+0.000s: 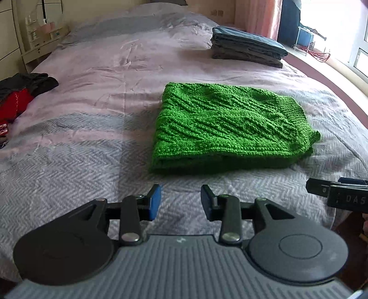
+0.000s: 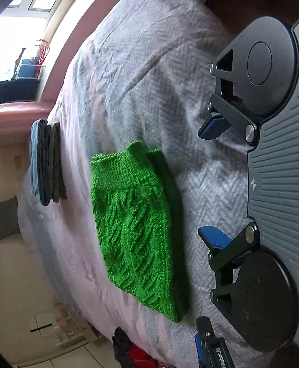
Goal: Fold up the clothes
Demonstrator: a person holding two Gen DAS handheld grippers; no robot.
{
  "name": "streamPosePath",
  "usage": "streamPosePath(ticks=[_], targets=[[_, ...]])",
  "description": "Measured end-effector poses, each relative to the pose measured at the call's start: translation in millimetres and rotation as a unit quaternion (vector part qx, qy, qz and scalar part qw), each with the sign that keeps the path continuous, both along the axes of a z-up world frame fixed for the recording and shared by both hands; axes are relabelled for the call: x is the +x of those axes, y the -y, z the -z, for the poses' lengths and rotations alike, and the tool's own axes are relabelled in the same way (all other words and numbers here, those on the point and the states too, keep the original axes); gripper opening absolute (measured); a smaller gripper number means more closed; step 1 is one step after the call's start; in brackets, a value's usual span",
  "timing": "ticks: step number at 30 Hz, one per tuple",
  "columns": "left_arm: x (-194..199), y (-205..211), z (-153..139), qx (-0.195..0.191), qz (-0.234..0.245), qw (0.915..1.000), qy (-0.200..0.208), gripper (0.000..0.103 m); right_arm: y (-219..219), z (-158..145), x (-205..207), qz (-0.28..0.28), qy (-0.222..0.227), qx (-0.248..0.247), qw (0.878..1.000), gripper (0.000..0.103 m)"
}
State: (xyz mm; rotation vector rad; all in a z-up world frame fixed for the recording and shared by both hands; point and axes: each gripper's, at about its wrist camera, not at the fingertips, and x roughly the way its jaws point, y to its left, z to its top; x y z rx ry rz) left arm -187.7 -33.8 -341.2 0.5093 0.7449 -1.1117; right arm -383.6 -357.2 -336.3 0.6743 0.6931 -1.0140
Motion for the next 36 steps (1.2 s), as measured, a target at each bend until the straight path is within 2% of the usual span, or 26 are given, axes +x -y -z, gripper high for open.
streamPosePath(ticks=[19,29,36], targets=[[-30,-45,-33,-0.04,0.007,0.999,0.021,0.04,-37,-21,-17,0.008,-0.005,-0.02,1.0,0.086],[-44,-72,-48,-0.072,0.014,0.997,0.025,0.044,-59,-42,-24,0.007,0.01,-0.051,0.999,0.086],[-45,-86,-54,-0.084,0.01,0.996,0.029,0.044,-66,-45,-28,0.008,0.019,-0.06,0.998,0.086]])
